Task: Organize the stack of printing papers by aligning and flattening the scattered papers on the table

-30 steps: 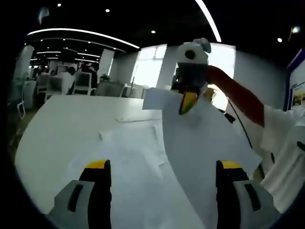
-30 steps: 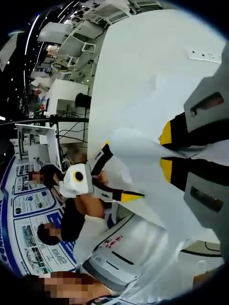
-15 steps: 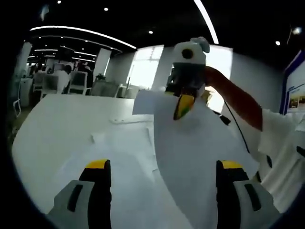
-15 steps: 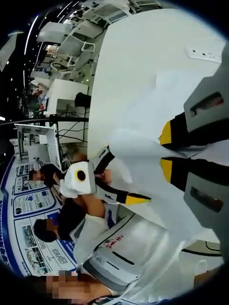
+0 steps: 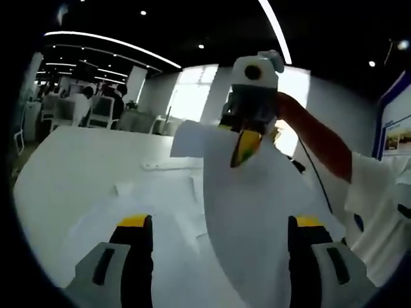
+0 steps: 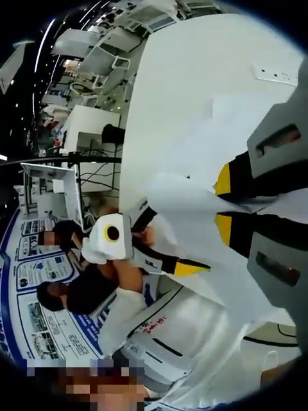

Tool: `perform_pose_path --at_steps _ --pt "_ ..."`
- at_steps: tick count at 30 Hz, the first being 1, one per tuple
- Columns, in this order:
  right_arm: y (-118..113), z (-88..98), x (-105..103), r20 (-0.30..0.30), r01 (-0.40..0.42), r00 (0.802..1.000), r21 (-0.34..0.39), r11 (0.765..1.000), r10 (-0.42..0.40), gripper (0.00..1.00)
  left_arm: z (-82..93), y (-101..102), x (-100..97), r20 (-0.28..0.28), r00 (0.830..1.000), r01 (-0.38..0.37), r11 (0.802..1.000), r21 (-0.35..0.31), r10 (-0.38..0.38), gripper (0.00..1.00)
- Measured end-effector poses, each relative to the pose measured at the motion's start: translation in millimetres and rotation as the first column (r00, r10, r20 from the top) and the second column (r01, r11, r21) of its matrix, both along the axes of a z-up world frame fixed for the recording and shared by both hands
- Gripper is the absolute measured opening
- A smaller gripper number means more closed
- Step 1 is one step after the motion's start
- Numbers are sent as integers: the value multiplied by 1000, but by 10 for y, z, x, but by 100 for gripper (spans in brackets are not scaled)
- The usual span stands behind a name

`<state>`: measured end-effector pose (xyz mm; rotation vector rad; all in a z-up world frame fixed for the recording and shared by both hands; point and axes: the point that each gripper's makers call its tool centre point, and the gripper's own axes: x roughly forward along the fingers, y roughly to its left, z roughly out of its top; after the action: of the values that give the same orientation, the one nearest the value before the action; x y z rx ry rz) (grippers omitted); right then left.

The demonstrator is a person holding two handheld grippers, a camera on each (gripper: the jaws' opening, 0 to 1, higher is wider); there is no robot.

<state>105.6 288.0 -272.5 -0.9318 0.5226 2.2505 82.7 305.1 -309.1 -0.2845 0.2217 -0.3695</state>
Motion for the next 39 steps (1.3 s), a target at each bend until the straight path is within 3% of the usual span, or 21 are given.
perform_pose_path --at_steps 6,11,15,24,39 --pt "-8 9 -23 3 -4 1000 -1 1000 4 4 53 -38 35 12 1000 21 999 -36 -21 87" --pt "-4 15 -47 4 -7 1000 -2 1000 7 4 32 -137 25 -8 997 74 995 -70 -75 75" --pt "-18 3 -54 6 -12 1000 -9 1000 12 4 53 -138 39 -9 997 81 993 -86 -82 72" --pt "-50 43 -91 2 -29 1000 -3 1000 29 4 184 -156 149 10 994 107 986 -128 -107 72" --pt "-52 74 -157 -1 -50 999 12 999 50 4 252 -252 270 -5 993 114 979 -171 -117 70"
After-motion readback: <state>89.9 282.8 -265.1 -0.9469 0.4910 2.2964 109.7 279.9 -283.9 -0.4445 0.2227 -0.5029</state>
